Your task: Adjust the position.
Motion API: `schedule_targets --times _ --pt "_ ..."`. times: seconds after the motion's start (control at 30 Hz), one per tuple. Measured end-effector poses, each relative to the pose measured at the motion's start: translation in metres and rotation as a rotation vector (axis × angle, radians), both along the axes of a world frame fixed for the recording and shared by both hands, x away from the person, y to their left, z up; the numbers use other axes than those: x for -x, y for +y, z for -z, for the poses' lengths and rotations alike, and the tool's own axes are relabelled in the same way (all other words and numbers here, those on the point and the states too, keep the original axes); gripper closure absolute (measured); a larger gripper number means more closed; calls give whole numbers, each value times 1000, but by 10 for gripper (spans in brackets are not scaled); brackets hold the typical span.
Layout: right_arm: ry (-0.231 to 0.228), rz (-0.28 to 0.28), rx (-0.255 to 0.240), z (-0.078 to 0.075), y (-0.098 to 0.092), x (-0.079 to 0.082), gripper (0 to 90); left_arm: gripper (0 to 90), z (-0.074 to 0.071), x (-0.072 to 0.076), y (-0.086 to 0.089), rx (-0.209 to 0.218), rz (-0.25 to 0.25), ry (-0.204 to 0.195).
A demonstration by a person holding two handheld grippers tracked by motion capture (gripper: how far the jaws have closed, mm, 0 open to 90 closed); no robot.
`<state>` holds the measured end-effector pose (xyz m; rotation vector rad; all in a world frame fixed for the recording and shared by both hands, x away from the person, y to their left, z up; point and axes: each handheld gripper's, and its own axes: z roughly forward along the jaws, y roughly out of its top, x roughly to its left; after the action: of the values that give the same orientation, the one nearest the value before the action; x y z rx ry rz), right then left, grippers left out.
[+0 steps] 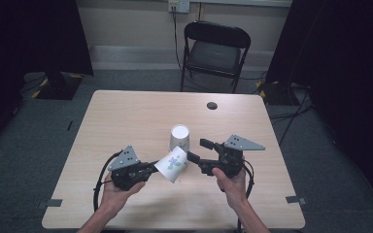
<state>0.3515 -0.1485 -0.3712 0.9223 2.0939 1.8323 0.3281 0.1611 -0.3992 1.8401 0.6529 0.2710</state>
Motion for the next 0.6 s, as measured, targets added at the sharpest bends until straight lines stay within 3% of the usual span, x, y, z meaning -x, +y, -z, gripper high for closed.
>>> schedule_targets --times 0.17,0.27,0.4,0.5,0.6 --pt "-66 -4 96 3 -1 7 284 879 2 -3 1 -35 13 42" --pt "-140 -15 167 -2 0 11 327 879 4 -4 -1 -48 14 65" --pt "-180 -68 191 -9 2 13 357 879 5 -7 -1 -39 30 107" --pt "-177 -117 220 -7 6 14 427 879 6 -8 1 -51 26 122" --pt "-183 -131 223 -4 9 14 414 879 6 -9 1 -72 33 132"
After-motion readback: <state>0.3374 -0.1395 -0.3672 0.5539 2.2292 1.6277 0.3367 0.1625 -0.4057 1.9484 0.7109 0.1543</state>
